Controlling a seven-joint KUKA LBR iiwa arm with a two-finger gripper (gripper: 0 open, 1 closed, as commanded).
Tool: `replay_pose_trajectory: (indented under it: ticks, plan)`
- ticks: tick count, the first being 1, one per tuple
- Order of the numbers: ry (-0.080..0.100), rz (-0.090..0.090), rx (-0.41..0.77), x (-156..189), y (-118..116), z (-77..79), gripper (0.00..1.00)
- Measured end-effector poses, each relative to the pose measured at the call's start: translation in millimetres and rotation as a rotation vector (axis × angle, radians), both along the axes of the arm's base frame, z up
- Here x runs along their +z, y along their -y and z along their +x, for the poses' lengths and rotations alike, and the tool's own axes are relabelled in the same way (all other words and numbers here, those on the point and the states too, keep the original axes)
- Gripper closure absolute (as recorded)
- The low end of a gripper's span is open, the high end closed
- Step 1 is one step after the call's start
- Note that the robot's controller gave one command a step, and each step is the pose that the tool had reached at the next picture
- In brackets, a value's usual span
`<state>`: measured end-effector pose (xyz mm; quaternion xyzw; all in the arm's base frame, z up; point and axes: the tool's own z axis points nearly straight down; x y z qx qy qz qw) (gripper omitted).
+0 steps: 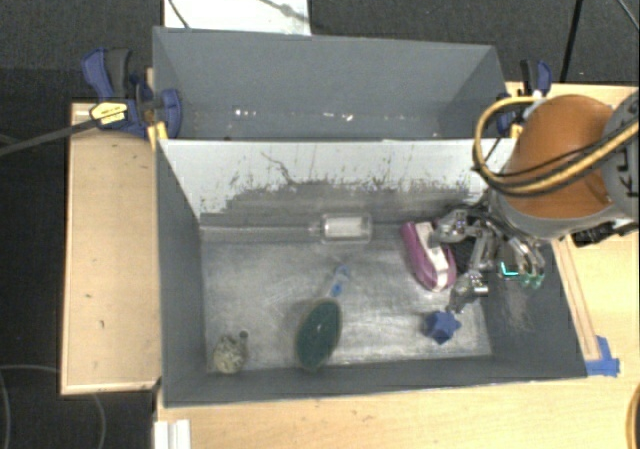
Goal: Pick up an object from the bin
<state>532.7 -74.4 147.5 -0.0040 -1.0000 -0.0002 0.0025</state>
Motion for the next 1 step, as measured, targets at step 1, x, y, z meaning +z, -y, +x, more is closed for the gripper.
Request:
replay_pose_trajectory:
  ticks: [1]
  plan:
    - [0.011,0.001,-0.049,-8.9,-37.2,40.6,0.0]
